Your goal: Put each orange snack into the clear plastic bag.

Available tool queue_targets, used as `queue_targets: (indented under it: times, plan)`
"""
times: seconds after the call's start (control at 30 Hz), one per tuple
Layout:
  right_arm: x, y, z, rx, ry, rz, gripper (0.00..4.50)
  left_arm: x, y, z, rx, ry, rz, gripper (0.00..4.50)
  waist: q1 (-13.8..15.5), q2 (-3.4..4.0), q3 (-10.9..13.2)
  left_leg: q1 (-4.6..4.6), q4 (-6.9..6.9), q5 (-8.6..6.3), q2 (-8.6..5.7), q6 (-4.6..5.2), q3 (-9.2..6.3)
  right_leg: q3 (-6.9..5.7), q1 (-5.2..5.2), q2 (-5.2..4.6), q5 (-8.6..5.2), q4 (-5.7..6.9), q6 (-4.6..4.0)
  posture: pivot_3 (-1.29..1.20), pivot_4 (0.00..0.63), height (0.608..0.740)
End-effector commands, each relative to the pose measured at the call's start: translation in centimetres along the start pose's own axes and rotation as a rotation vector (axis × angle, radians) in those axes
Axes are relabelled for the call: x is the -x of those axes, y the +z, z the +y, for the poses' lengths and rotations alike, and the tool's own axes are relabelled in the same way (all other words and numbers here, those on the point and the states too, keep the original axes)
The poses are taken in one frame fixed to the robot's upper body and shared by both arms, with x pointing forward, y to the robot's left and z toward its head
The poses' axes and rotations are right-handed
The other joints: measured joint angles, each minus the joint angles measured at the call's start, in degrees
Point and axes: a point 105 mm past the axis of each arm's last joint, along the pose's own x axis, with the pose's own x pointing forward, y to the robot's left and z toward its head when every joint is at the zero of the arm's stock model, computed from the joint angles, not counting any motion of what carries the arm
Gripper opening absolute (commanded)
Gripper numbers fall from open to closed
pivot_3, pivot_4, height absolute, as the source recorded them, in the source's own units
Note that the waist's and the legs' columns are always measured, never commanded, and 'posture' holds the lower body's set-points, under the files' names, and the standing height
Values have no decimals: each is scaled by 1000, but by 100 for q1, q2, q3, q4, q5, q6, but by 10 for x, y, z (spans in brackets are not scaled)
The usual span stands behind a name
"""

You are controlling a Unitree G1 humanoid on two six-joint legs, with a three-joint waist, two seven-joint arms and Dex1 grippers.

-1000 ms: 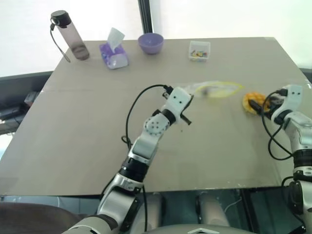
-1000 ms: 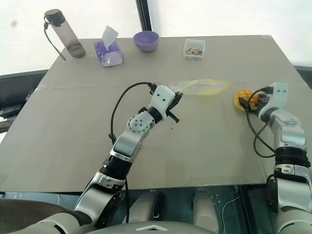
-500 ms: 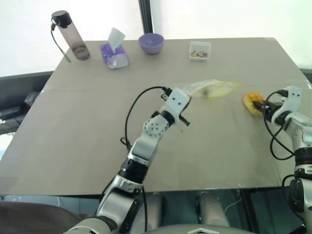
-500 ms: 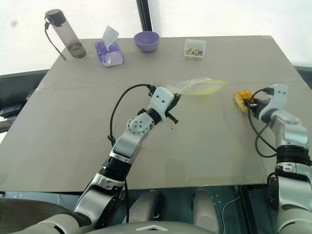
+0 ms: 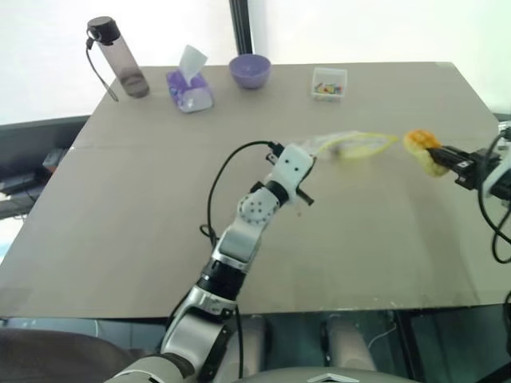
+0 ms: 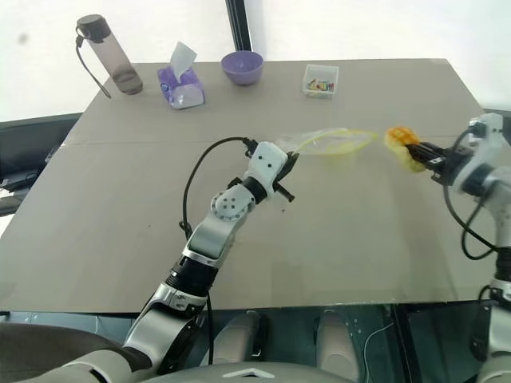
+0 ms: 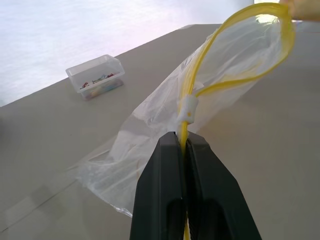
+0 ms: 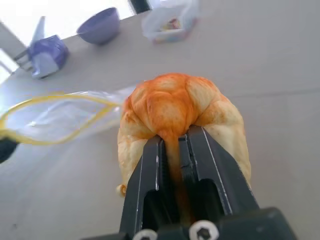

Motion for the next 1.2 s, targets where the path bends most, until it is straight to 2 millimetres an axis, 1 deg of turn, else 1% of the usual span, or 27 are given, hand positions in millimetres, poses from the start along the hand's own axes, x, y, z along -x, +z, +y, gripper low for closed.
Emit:
queue_targets:
  times: [0.03, 0.1, 0.2, 0.23, 0.37, 0.43, 0.53, 0.7, 0.8, 0.87, 1.07, 1.13, 1.2]
  plan:
    - [7, 17, 23, 33, 114, -36, 255, -3, 14, -2, -27, 1, -52, 0, 1, 0, 0, 0, 1, 0, 0, 0, 1, 0, 0, -1, 0, 1, 0, 0, 150, 740]
    - [6, 19, 35, 48, 165, -27, 255, -3, 14, -1, -28, 1, -52, 0, 1, 0, 0, 0, 2, 0, 0, 0, 0, 1, 0, -1, 0, 4, 0, 0, 150, 740]
    - [-4, 24, 54, 53, 227, -34, 255, -4, 14, -3, -29, -5, -51, 0, 0, 0, 0, 0, 3, 0, 0, 0, -5, 1, 0, -1, 0, 4, 0, 0, 150, 740]
    - [-6, 25, 57, 53, 233, -35, 255, -4, 13, -4, -29, -8, -51, 0, -3, 0, 0, 0, 3, 0, 0, 0, -7, 1, 0, 0, 0, 4, 0, 0, 150, 740]
    - [-29, 17, 64, 60, 206, 50, 255, -4, 14, -9, -35, -27, -55, 0, 31, 0, 0, 0, 5, 0, 0, 0, -11, 0, 0, -1, 0, 4, 0, 0, 150, 740]
    - [-35, 15, 67, 59, 209, 70, 255, -4, 14, -11, -35, -30, -57, 0, 52, 0, 0, -1, 5, 0, 0, 0, -11, -1, -1, -1, 0, 4, 0, 0, 150, 740]
    - [-40, 9, 70, 57, 216, 107, 255, -4, 15, -12, -35, -32, -58, 0, 103, 0, 0, -3, 4, 1, 0, -2, -11, -1, -3, -1, 0, 3, 0, 0, 150, 740]
    - [-45, -7, 66, 78, 202, 176, 255, -4, 15, -12, -35, -33, -60, 0, 110, 0, 0, -8, 4, 1, -2, -2, -10, -6, -3, -3, 0, -5, 0, 0, 150, 740]
    - [-49, -6, 63, 52, 189, 169, 255, -5, 15, -13, -37, -33, -62, 0, 104, 0, 0, -8, 3, 2, -2, -3, -10, -7, -4, -3, 0, -4, 0, 0, 150, 740]
    - [-54, -4, 60, 16, 162, 162, 255, -5, 15, -17, -36, -50, -63, 0, 82, 0, 0, -7, 3, 2, -2, -3, -10, -7, -3, -3, 0, -4, 0, 0, 150, 740]
    - [-66, -2, 61, -99, 153, 150, 255, -2, 14, -32, -28, -130, -63, 0, 86, 0, 0, -6, 2, 2, -1, -3, -11, -6, -3, -2, 0, -2, 0, 0, 150, 740]
    - [-70, -4, 61, -98, 138, 165, 255, -1, 12, -36, -37, -157, -60, 0, 88, 1, 0, -7, 2, 2, -2, -3, -11, -6, -3, -3, 0, -3, 0, 0, 150, 740]
    - [-76, -3, 65, -95, 138, 170, 255, -1, 11, -40, -47, -183, -56, 0, 87, 1, 0, -7, 2, 2, -2, -3, -11, -6, -4, -2, 0, -3, 0, 0, 150, 740]
